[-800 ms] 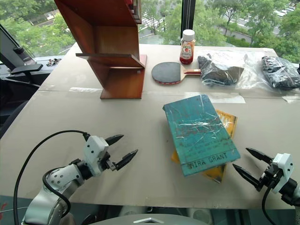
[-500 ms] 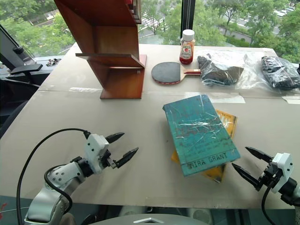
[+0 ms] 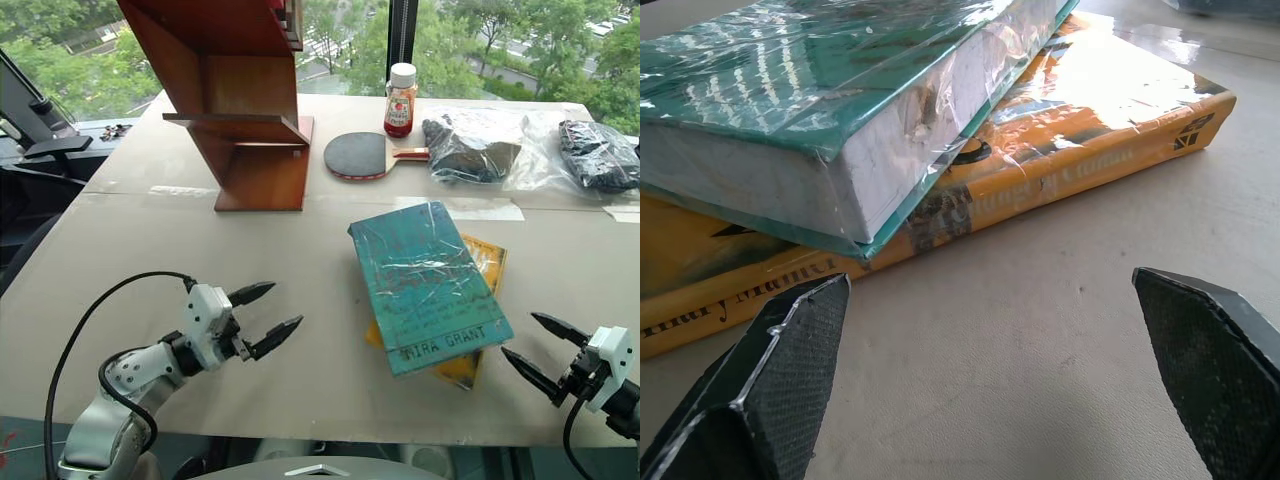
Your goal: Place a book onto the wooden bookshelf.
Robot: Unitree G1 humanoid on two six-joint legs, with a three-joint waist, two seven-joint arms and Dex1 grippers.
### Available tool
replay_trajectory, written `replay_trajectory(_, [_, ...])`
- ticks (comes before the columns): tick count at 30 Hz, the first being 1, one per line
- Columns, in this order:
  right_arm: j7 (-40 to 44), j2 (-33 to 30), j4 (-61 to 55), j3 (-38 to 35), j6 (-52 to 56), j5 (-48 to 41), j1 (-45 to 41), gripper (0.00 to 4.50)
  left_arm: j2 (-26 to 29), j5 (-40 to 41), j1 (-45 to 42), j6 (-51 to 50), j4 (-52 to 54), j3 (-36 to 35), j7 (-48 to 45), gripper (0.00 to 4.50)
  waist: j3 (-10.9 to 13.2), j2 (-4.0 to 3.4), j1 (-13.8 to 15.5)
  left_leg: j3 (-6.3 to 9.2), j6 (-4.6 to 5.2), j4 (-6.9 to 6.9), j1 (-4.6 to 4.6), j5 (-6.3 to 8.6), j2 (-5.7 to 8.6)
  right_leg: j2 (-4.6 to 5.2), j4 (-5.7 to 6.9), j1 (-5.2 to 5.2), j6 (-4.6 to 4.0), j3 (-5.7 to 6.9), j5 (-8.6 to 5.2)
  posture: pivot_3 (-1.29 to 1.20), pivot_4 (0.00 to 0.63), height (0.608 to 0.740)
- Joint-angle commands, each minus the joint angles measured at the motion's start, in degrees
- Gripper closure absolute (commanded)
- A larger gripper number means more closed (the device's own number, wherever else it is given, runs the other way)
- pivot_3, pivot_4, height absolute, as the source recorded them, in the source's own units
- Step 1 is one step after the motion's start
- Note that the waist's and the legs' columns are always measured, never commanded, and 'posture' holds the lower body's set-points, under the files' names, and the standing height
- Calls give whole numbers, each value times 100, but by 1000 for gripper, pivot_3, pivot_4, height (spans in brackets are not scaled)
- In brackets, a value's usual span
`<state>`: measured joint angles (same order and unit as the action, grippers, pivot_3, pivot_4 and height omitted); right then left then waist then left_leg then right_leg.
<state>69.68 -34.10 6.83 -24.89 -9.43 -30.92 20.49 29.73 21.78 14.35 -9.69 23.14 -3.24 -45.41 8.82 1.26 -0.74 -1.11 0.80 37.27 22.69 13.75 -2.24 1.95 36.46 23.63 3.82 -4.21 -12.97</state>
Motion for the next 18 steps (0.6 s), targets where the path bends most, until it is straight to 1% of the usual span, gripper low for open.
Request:
replay_trajectory(1, [3, -101, -225, -223, -55, -132, 68, 0, 19, 133, -69, -6, 22, -6, -68, 16, 0, 0, 0, 0, 0, 0, 0, 0, 0, 0, 0, 0, 0, 0, 0, 0, 150, 740])
replay_trajectory(4, [-37, -113, -381, -279, -8, -178, 149, 0, -9, 189, -136, -100, -6, 18, -62, 16, 0, 0, 1, 0, 0, 0, 0, 0, 0, 0, 0, 0, 0, 0, 0, 0, 150, 740])
replay_trajectory(7, [-98, -139, -676, -421, 105, -315, 317, 0, -53, 371, -265, -434, 11, 58, -10, 16, 0, -3, 2, 0, 0, 1, 0, 0, 0, 0, 0, 0, 0, 0, 0, 0, 150, 740])
replay_trajectory(10, [-166, -187, -1334, -718, 373, -612, 743, 0, -135, 950, -529, -1400, 127, 114, 190, 16, -2, -6, 21, 2, 0, 1, 1, 0, 1, -1, 1, 0, 1, 0, 0, 0, 150, 740])
replay_trajectory(12, [-115, -260, -1852, -971, 597, -851, 1148, 0, -189, 1588, -733, -2181, 277, 72, 382, 16, -3, -7, 33, 6, 0, 1, 3, 0, 2, -1, 4, 0, 1, 1, -1, 0, 150, 740])
replay_trajectory(14, [-85, -343, -2412, -1252, 881, -1133, 1572, 0, -130, 2193, -966, -2982, 413, 79, 516, 16, -2, -4, 23, 8, 0, 1, 4, 0, 2, -1, 6, -1, 1, 1, -1, 0, 150, 740])
replay_trajectory(16, [-103, -418, -2911, -1498, 1161, -1384, 1917, 0, -128, 2691, -1244, -3625, 483, 98, 707, 16, -3, -2, 12, 9, 0, 3, 3, 0, 1, -2, 6, -1, 2, 2, -1, 0, 150, 740])
replay_trajectory(17, [-119, -461, -3157, -1638, 1306, -1521, 2078, 0, -171, 2866, -1449, -3899, 448, 131, 829, 16, -3, -3, 4, 11, 0, 4, 2, 0, 0, -3, 7, -2, 2, 3, -1, 0, 150, 740])
replay_trajectory(18, [-138, -493, -3359, -1765, 1435, -1648, 2199, 0, -164, 2868, -1647, -4066, 403, 201, 901, 16, -3, -3, 2, 10, 0, 6, 2, 0, 0, -3, 9, -2, 2, 3, -1, 0, 150, 740])
